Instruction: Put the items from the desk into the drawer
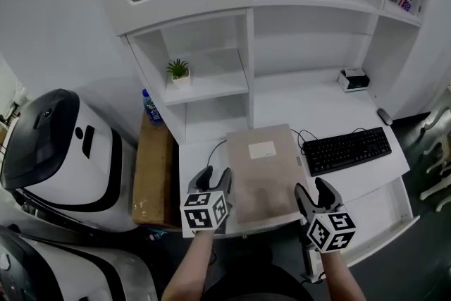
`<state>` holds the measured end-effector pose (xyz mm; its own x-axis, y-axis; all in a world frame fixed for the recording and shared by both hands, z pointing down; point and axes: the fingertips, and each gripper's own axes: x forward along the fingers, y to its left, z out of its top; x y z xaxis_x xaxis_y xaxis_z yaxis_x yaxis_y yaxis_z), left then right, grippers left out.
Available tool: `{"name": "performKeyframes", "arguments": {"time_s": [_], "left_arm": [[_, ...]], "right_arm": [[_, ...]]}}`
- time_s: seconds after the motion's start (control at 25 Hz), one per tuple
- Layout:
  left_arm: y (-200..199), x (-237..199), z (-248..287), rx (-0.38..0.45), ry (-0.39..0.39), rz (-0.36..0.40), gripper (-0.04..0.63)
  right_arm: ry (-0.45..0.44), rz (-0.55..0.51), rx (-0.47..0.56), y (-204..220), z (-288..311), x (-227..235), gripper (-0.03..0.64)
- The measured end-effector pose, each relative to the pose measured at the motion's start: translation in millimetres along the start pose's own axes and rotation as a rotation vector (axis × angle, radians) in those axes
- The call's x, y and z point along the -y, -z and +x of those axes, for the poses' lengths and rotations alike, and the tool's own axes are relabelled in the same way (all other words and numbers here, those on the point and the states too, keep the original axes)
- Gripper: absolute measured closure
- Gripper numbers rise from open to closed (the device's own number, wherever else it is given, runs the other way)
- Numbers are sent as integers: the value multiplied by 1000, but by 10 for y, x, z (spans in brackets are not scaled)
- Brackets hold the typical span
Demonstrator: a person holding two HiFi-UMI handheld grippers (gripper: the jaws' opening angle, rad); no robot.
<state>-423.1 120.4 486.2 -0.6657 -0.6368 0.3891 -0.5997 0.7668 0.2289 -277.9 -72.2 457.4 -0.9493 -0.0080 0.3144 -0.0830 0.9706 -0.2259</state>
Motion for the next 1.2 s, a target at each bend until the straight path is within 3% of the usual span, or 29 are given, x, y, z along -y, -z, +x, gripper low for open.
{"name": "performKeyframes", "arguments": {"time_s": [0.48,0.8,1.2], "left_arm": [[601,-38,637,-213,13,-131,407],[637,10,706,-253,61,-204,407],[639,50,701,-243,42,-186,436]], "right_arm": [[7,14,-26,45,75,120,369],[-17,27,-66,147,156,195,368],[-26,29,-173,393,455,372,356]]}}
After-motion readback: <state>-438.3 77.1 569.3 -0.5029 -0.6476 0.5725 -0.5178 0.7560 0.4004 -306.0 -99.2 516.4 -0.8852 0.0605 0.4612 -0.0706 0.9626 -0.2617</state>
